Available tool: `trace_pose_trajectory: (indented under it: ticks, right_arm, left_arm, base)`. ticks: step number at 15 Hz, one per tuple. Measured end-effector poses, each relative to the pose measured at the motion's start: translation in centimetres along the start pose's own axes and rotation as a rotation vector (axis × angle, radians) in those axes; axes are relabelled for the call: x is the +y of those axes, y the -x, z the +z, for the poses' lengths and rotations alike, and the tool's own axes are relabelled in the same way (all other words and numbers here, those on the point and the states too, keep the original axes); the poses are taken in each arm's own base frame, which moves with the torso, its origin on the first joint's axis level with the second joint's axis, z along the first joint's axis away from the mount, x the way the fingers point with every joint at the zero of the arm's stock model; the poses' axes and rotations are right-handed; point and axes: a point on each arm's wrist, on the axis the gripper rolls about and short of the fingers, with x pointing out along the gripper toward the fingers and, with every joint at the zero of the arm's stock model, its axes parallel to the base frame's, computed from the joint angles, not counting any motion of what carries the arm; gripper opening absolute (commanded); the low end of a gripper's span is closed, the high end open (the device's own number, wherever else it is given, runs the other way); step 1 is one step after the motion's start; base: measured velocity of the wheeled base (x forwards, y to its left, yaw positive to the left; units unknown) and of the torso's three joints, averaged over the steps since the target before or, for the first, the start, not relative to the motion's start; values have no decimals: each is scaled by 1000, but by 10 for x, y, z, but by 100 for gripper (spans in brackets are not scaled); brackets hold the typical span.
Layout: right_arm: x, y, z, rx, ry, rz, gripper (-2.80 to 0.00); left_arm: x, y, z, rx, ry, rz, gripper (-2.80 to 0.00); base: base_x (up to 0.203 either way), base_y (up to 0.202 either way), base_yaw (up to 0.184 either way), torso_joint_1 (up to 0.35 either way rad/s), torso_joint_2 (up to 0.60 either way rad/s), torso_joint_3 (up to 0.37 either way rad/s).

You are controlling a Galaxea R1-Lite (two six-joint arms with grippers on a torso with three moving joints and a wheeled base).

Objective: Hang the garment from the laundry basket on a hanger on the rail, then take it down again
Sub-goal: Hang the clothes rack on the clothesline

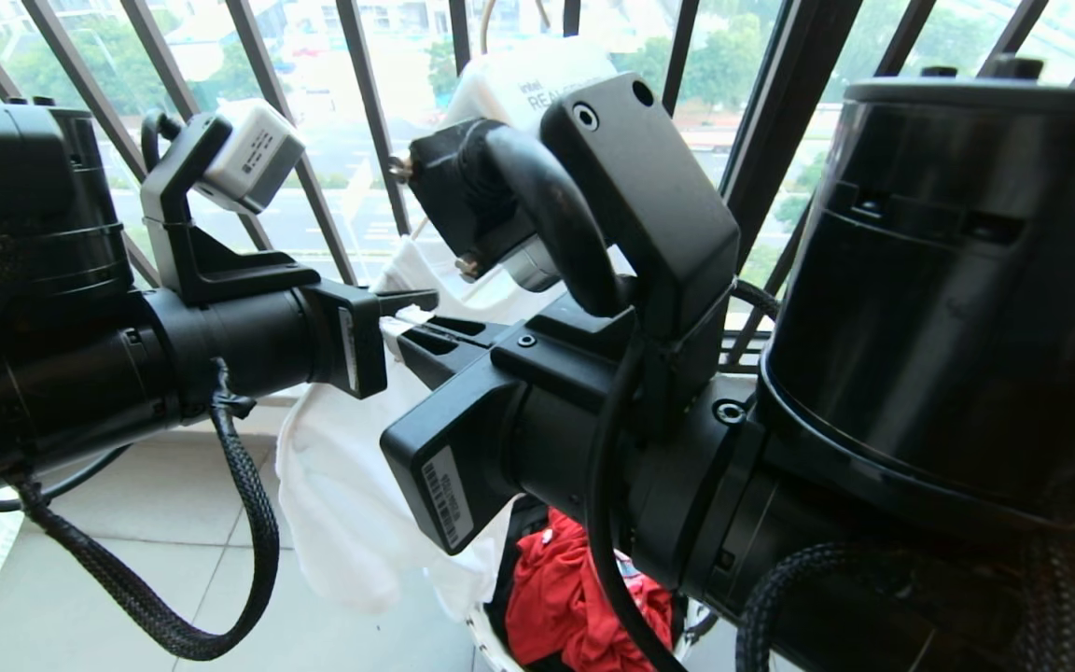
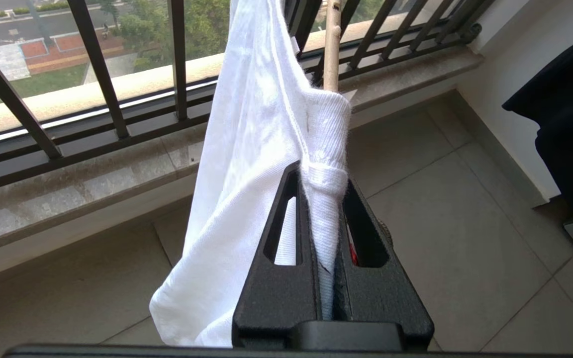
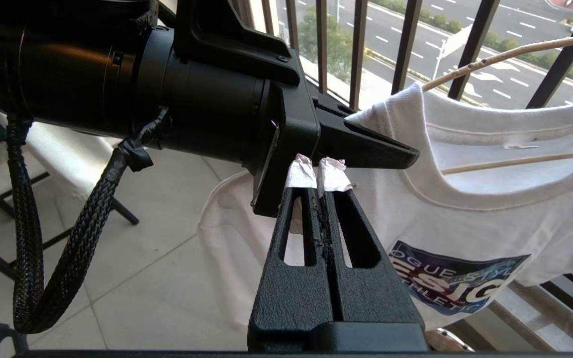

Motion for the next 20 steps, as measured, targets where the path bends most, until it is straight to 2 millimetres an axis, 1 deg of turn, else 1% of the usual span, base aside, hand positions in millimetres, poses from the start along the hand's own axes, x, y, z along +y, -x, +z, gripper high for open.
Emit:
trace_pose_trajectory:
  ticks: [2,3,6,8,9,11,12,15,17,20]
  right_arm:
    - [0,1,4,-32,-8,-4,-280]
    - [3,3,5,-44,-3,9,-280]
    - [11,6,1,-46,54,73,-280]
    - [10,7,6,-85,44,52,-280]
    - [7,8,9,-104,34,10,-280]
    - [-5,12,15,-130,6,-139,-280]
    - [-12,15,14,-125,-1,-197,-280]
    - [-34,30,3,-89,-24,-268,-280]
    - [-53,40,1,-91,-74,-321,-280]
    - [-68,48,1,-99,-90,-368,-280]
  left_arm:
    - [0,-1,0,1,1,2,-280]
    - [0,-2,0,1,1,2,-280]
    - [1,-3,1,-1,1,4,-280]
    - [1,-3,2,-9,4,7,-280]
    - [2,-2,4,-23,4,10,-280]
    - [4,-2,6,-45,2,19,-280]
    - [5,-3,6,-51,4,23,-280]
    - [8,-4,6,-57,4,35,-280]
    - [14,-5,5,-55,6,57,-280]
    - [16,-6,1,-41,9,64,-280]
  base:
    - [0,0,0,0,0,0]
    - [0,0,0,0,0,0]
    - [0,0,0,0,0,0]
    - [0,0,0,0,0,0]
    - [0,0,0,0,0,0]
    - [0,0,0,0,0,0]
    - [0,0,0,0,0,0]
    - [0,0,0,0,0,0]
    - [0,0,0,0,0,0]
    - [0,0,0,0,0,0]
